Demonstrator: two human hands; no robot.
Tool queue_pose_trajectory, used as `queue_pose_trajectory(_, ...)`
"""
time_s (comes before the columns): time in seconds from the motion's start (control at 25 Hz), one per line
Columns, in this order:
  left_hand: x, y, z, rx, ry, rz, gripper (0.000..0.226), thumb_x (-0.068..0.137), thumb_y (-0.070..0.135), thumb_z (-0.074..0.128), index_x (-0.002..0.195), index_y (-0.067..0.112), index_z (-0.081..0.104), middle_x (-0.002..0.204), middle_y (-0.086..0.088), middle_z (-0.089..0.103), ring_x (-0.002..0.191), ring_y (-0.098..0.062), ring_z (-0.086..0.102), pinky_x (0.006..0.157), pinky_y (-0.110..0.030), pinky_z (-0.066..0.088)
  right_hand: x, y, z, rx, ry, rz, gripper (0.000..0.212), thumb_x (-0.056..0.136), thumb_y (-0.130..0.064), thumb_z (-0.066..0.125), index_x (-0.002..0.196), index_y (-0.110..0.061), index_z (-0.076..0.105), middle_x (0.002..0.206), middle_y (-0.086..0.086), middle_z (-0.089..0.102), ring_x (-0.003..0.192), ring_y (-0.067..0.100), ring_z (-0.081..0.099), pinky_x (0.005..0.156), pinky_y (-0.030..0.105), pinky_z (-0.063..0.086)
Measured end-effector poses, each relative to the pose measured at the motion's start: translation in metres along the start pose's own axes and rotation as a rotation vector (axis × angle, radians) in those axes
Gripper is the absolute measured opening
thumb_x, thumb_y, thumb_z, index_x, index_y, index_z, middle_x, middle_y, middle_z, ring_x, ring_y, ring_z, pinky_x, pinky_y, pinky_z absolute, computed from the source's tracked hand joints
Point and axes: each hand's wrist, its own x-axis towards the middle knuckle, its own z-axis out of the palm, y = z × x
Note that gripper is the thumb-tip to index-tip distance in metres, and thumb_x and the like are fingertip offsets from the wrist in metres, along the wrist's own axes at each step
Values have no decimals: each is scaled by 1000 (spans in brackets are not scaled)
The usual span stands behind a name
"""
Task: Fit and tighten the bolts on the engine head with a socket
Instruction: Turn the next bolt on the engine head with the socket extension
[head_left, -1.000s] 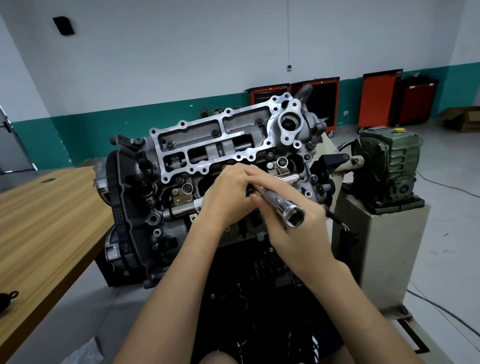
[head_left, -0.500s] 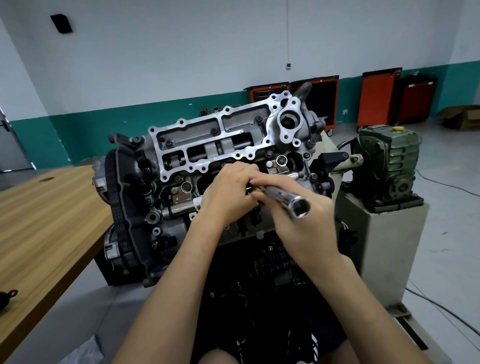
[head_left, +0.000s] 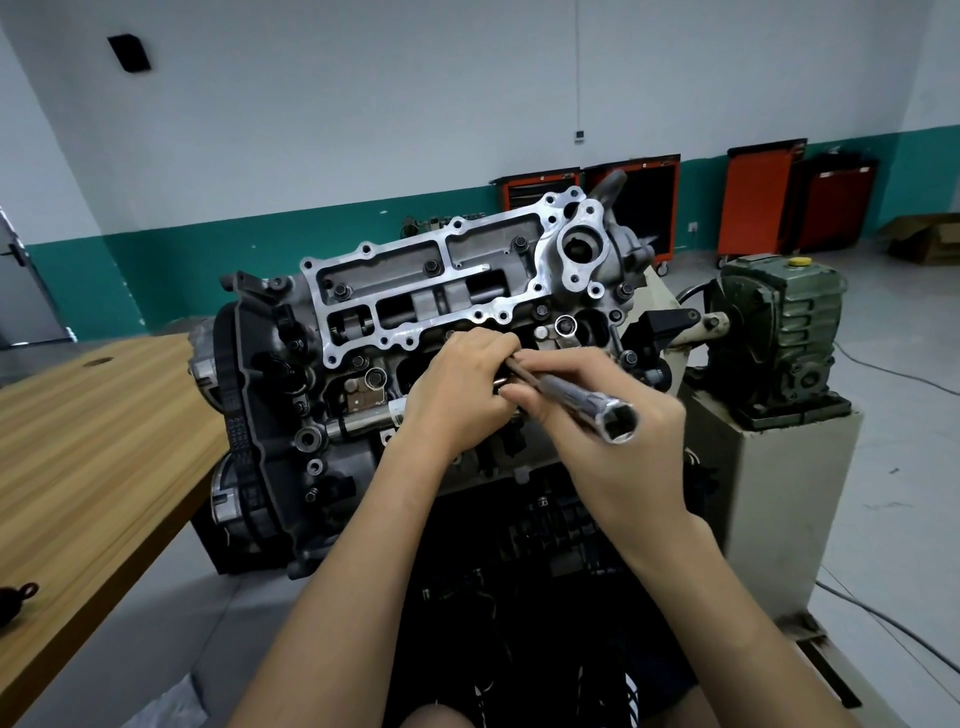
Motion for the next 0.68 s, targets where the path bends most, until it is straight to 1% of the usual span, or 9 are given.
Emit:
queue_pose_trajectory(0.08,-2,0,-1,-40,31,-39,9,79,15,54,87,18,56,90,10,54,88,-8,43,67,-11,29,-5,-4,8,-39,-72,-52,25,85,3,67,110,5,67,106,9,71,97,18,68,85,33,55)
queue_pose_trajectory(0.12,-2,0,-1,-38,37,-39,9,79,16,54,87,17,57,89,10,54,86,-6,41,67,-9,29,-5,-3,8,-39,-85,-60,26,85,9,65,111,5,66,107,9,71,98,18,68,86,33,55)
queue_pose_trajectory(0.16,-2,1,-2,-26,32,-23,9,79,16,55,88,15,57,88,7,55,86,-8,41,69,-10,28,-4,-1,5,-37,-70,-55,25,84,8,67,108,4,68,102,9,72,92,20,69,80,35,56)
queue_pose_trajectory(0.24,-2,1,-2,2,2,-2,10,79,17,56,88,13,56,90,2,56,89,-15,44,71,-18,27,-1,2,-1,-24,2,-19,23,80,-8,75,100,1,71,86,9,74,72,26,69,64,38,54)
queue_pose_trajectory(0.32,-2,1,-1,9,-4,-2,10,79,20,54,87,15,55,90,4,54,89,-16,44,69,-21,28,-1,2,-2,-12,20,-20,26,79,-16,76,98,1,71,83,9,73,69,26,68,61,37,54)
queue_pose_trajectory(0.44,-2,1,-1,-32,-1,-82,7,80,20,52,87,20,54,88,12,49,87,-10,42,61,-17,27,-6,-4,7,-14,-93,-62,29,81,10,69,110,6,66,106,11,70,98,20,68,86,33,54)
queue_pose_trajectory(0.48,-2,1,-1,-27,-6,-86,9,79,19,52,88,20,54,89,11,50,87,-11,42,61,-19,27,-5,-3,7,-10,-114,-70,31,80,16,67,109,7,66,107,11,70,100,17,67,89,31,54)
queue_pose_trajectory(0.6,-2,3,-2,12,-6,-13,9,80,19,50,86,14,54,87,6,52,87,-15,43,67,-21,22,1,-1,3,35,-25,-42,21,78,1,76,98,1,71,96,2,72,87,10,68,80,20,54)
queue_pose_trajectory(0.68,-2,4,-2,-8,-3,-26,13,79,24,47,85,15,54,85,8,50,86,-14,43,64,-21,22,1,-2,3,38,-4,-43,21,79,-7,76,99,-1,71,96,0,71,86,10,68,77,22,54)
